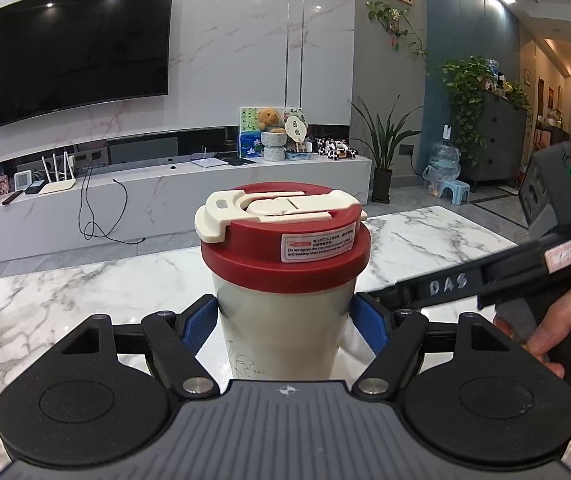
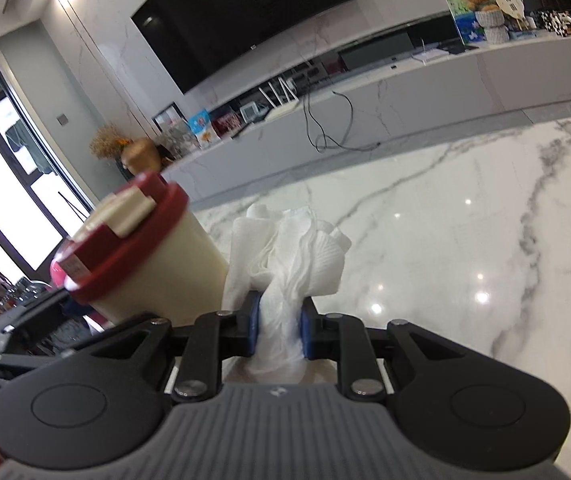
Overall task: Clean container
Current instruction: 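Hold the tumbler with the left gripper while right gripper keeps wiping its body, then rotate the tumbler with the left gripper while right gripper wipes its side with the towel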
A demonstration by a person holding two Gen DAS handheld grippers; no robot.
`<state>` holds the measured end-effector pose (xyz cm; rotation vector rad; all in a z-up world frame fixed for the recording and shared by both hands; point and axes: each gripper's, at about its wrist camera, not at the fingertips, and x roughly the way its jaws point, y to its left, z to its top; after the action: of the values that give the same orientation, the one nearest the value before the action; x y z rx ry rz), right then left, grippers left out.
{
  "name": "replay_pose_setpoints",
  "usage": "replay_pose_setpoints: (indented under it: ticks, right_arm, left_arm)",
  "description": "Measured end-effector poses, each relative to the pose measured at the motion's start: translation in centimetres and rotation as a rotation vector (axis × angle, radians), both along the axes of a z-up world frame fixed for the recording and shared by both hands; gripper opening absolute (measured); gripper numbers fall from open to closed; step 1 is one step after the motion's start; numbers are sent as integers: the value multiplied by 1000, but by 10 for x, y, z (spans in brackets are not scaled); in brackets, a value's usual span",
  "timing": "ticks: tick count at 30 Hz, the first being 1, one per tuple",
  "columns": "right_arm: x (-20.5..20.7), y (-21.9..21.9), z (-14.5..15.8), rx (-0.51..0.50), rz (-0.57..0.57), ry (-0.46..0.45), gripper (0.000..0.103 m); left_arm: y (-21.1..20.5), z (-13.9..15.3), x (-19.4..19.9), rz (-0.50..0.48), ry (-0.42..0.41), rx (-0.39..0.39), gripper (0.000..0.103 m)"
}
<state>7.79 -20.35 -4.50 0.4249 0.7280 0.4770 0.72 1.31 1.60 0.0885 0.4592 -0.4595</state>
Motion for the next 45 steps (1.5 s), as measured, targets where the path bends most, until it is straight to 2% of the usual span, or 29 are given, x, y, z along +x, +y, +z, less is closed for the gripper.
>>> replay_pose_setpoints:
  ticks: [7, 22, 27, 31, 38, 45]
  right_arm:
    - [3, 7, -16, -40, -9, 76, 22]
    - [3, 20, -35, -99, -6, 144, 22]
    - [2, 23, -40, -116, -3, 164, 22]
    - [2, 23, -40, -115, 2, 175, 22]
    - [5, 20, -33, -105, 7, 160, 22]
    - [3, 0, 9, -17, -23, 10, 22]
  left_arm:
    - [-2, -1, 0, 30, 6, -15, 73]
    - [-19, -5, -10, 324, 38, -121, 77]
    - [-22, -6, -7, 361, 72, -115, 77]
    - [-19, -7, -4, 329, 82, -120, 69]
    - [-14, -5, -3, 253, 80, -82, 67]
    - [5, -3, 3, 116, 104, -70, 67]
